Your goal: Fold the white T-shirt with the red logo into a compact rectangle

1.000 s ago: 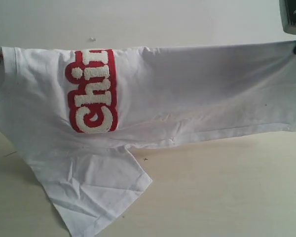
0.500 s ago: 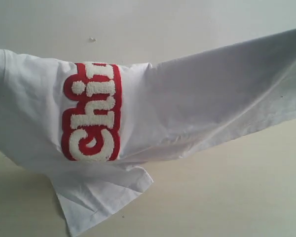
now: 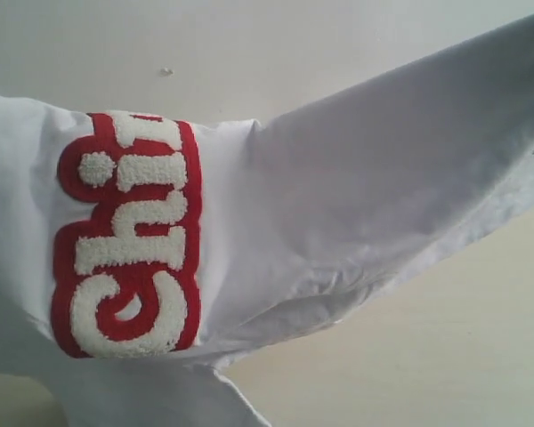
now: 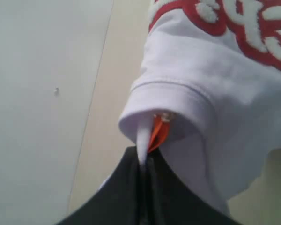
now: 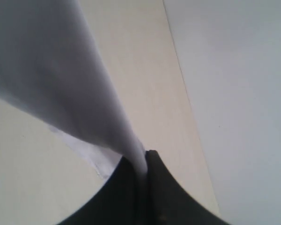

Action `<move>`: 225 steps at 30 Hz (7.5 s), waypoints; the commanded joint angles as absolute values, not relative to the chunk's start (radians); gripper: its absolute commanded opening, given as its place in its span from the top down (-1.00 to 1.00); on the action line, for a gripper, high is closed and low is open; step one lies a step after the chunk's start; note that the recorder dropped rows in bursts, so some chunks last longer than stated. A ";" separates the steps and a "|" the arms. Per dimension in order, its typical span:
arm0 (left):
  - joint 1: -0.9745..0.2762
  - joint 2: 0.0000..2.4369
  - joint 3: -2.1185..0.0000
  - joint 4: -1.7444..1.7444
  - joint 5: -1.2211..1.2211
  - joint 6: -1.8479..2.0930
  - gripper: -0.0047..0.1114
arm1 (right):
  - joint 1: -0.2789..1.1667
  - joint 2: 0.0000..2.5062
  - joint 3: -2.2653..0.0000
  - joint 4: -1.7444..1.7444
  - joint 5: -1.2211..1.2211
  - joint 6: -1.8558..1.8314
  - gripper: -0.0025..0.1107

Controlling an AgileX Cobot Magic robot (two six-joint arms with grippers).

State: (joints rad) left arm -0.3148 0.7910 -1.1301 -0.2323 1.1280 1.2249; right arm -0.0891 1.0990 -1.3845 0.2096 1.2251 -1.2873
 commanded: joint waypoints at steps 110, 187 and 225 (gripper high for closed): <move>-0.079 2.054 -1.073 0.088 -0.217 0.646 0.91 | -0.094 2.090 -1.394 0.027 0.461 -0.792 0.96; -0.139 2.078 -1.073 -0.345 0.514 0.650 0.92 | -0.094 2.186 -1.392 0.018 0.844 -0.720 0.96; -0.010 1.650 -0.612 -0.657 0.629 0.380 -0.11 | -0.094 1.983 -1.394 0.328 0.730 -0.740 0.96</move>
